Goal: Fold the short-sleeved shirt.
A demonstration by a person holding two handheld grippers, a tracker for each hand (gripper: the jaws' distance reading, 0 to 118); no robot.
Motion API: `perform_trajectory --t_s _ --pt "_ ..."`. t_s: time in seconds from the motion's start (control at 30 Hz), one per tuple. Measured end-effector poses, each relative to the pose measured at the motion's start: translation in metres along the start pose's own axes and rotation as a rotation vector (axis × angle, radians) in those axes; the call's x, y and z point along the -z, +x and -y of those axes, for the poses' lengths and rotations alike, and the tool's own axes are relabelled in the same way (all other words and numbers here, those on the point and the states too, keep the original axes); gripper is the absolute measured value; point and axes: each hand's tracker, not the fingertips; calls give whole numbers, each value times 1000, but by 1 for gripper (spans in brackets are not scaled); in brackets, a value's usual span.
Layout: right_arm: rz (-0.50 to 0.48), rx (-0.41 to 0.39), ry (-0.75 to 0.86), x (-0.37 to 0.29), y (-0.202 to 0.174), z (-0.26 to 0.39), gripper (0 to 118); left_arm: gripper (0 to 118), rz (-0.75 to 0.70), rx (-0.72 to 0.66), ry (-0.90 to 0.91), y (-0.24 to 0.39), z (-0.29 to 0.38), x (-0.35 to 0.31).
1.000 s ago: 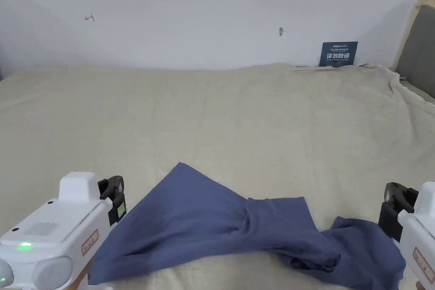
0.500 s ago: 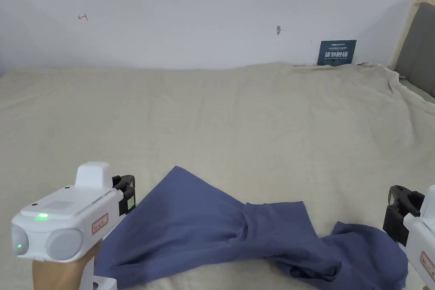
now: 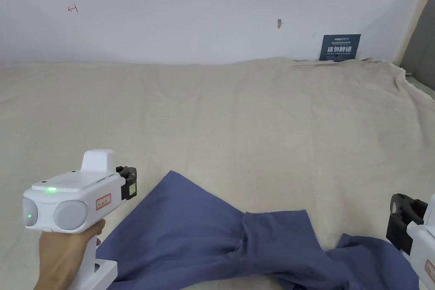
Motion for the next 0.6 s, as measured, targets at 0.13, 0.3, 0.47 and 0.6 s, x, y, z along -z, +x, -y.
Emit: perform_trajectory --t_s 0.13,0.3,0.47,0.6 --pt "-6 -7 3 2 -6 -3 1 0 -1 -11 3 -3 0 -1" --pt "-16 -14 9 1 -12 -5 1 0 -3 -30 -2 -9 2 -6" --pt "-30 -17 12 -2 -18 -7 1 6 -52 -87 -43 -25 15 -24" --pt "-44 -29 11 -4 -24 -8 1 71 -106 -138 -110 -45 32 -38"
